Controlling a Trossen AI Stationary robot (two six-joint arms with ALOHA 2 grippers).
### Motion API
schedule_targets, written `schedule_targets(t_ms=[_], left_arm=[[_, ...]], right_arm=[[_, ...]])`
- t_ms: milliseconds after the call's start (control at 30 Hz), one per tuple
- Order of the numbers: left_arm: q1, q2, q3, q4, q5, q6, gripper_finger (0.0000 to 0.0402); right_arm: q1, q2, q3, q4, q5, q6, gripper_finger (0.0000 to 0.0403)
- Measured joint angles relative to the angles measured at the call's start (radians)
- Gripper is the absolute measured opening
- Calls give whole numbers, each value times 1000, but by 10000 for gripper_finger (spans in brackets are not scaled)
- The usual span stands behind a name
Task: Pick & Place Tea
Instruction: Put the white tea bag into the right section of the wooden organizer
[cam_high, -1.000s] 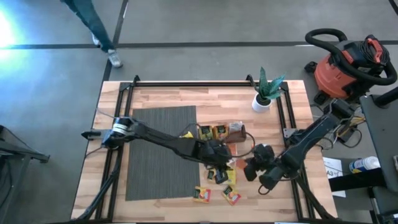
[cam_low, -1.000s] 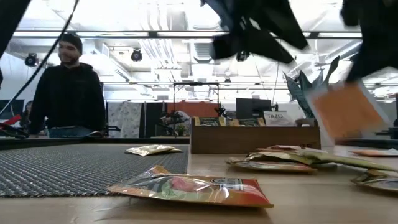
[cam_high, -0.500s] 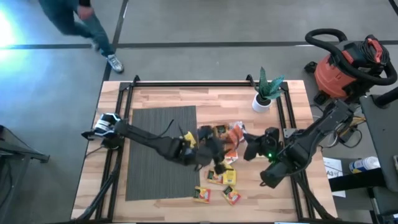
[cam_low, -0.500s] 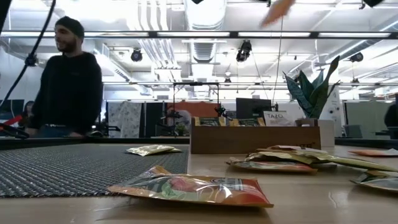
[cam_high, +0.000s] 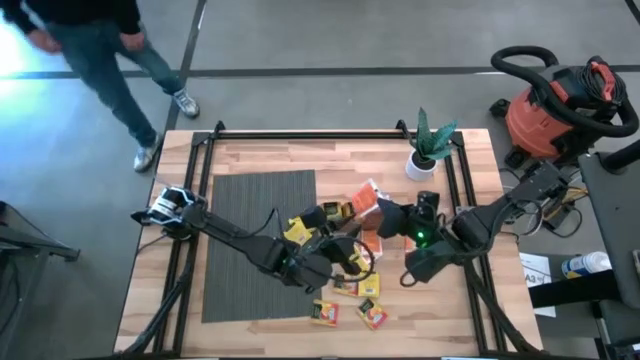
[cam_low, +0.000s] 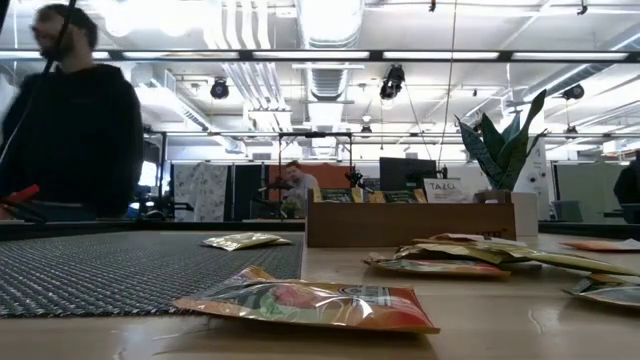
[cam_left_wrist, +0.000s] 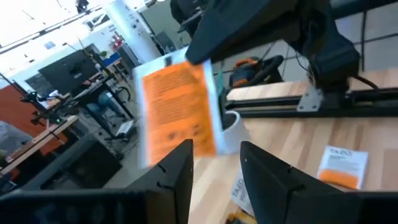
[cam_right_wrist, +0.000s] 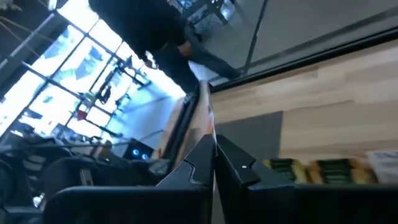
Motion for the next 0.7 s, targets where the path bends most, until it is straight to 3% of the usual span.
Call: schedule_targets(t_ms=[233,333,700], left_arm=[[25,0,-2,0,-60,22,129],[28,0,-1,-1,-118,47,129],[46,1,3,0,-123,69,129]], right_arm=[[-58,2,-2,208,-45,-175,8],[-61,2,-2,216,-49,-174,8],[-60,16,-4,264,-75,-169,8]])
